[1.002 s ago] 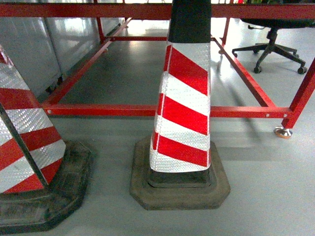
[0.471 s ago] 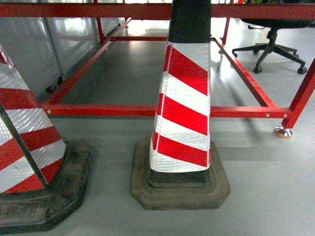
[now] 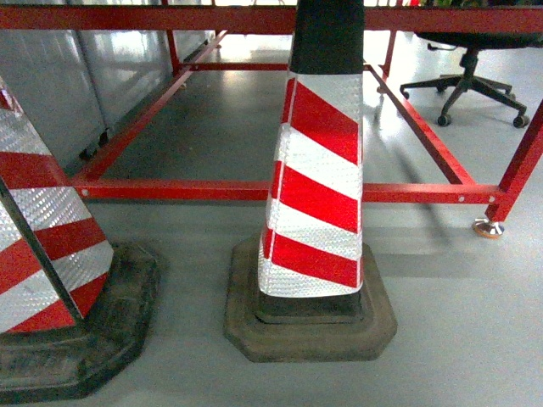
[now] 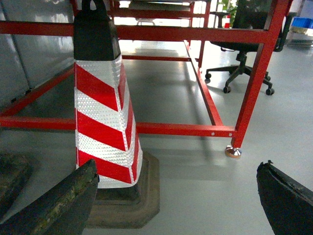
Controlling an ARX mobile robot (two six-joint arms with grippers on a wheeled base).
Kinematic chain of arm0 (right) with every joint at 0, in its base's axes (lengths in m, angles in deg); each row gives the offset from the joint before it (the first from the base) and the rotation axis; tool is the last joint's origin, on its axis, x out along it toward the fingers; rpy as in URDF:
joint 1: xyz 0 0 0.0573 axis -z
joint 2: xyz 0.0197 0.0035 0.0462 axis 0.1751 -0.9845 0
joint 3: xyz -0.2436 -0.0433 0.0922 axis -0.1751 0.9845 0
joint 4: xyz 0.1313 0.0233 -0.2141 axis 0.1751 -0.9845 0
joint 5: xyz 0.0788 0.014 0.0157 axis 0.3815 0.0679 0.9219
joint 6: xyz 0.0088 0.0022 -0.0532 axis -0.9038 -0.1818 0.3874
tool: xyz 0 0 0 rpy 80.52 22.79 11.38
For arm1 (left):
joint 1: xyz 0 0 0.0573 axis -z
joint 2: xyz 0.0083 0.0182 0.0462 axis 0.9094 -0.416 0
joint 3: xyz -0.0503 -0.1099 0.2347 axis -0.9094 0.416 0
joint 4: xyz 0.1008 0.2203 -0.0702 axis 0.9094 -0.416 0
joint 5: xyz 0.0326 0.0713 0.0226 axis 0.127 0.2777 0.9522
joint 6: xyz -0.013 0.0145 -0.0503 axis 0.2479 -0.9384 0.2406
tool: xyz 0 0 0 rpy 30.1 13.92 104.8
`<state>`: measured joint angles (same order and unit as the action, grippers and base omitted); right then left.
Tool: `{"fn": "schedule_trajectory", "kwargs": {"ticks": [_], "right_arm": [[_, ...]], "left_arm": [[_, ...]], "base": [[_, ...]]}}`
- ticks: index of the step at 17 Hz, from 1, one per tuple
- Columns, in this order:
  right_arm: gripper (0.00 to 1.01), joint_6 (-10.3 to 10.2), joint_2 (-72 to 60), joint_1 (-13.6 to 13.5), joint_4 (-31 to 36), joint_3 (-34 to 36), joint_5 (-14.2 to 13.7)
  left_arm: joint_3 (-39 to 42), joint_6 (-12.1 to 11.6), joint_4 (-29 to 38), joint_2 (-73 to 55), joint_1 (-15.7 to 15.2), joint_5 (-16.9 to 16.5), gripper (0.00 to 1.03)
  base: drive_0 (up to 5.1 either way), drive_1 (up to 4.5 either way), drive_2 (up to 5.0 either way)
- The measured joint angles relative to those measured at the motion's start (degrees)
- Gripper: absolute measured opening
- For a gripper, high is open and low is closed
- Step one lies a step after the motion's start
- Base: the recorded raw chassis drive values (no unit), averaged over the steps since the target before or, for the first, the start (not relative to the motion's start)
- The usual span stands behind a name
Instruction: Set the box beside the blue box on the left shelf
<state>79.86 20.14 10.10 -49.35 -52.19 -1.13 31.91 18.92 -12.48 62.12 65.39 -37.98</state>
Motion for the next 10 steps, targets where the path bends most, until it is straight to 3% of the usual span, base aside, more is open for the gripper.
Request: {"fn": "schedule_trajectory", "kwargs": {"ticks": [10], "right_arm": [[0.98, 0.0, 0.0, 0.0, 0.0, 0.0, 0.0]], "left_arm": [[0.0, 0.0, 0.0, 0.0, 0.0, 0.0, 0.98]], "base": [[0.0, 0.0, 0.0]]}}
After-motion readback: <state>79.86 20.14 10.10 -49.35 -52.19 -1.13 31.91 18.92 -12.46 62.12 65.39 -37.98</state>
